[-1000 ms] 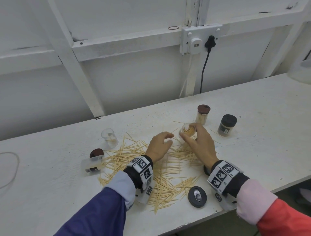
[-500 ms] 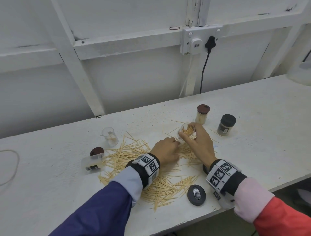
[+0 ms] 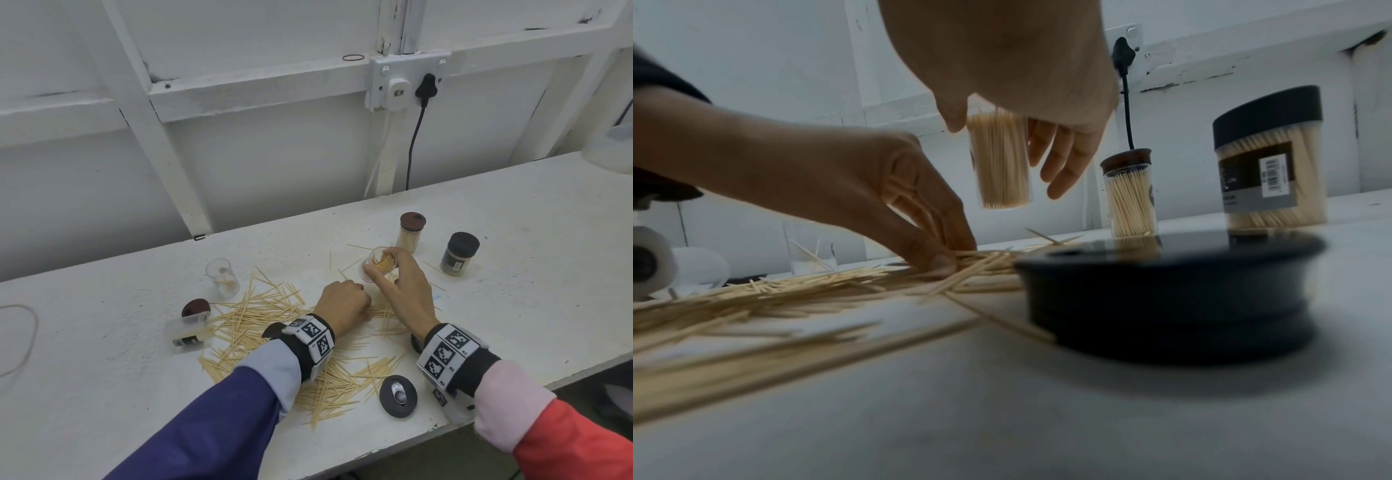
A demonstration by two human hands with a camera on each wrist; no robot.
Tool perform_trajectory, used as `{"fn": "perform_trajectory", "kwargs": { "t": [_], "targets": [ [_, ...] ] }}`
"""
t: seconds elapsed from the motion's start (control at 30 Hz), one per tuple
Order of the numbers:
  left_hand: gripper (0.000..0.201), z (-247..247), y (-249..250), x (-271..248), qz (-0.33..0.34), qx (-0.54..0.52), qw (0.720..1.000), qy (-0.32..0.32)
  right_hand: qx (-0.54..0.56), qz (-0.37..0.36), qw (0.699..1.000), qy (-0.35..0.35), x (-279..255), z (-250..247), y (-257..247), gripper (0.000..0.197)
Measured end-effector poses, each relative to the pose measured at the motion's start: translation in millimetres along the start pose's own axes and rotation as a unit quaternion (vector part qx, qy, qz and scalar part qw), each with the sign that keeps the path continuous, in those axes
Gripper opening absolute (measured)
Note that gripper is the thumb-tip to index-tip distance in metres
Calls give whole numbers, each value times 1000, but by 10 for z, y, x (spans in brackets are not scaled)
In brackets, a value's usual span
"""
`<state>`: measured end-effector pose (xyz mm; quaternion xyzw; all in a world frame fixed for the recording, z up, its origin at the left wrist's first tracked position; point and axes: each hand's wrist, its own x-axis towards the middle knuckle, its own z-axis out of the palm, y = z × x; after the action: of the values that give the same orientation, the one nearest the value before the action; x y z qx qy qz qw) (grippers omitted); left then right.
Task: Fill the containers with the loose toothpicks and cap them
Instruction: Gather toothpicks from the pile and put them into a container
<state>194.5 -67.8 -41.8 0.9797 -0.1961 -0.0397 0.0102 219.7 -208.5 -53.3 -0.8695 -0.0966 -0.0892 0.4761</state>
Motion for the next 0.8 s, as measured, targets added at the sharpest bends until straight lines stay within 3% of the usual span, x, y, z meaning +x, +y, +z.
{"fn": "perform_trajectory", "kwargs": {
  "t": [0.2,0.5,0.8],
  "targets": [
    [28,-85,-56,-48,9,80,996,-28,4,2,1000,-3,2,-2,7,49],
    [23,-50,-129,-131,-20,90,994,-50,2,-4,1000,-3,11,-7,0,46],
    [22,-60,-352,-121,-12,9,992,-128,6,-8,1000,-10,19,-11,10,46]
  ]
}}
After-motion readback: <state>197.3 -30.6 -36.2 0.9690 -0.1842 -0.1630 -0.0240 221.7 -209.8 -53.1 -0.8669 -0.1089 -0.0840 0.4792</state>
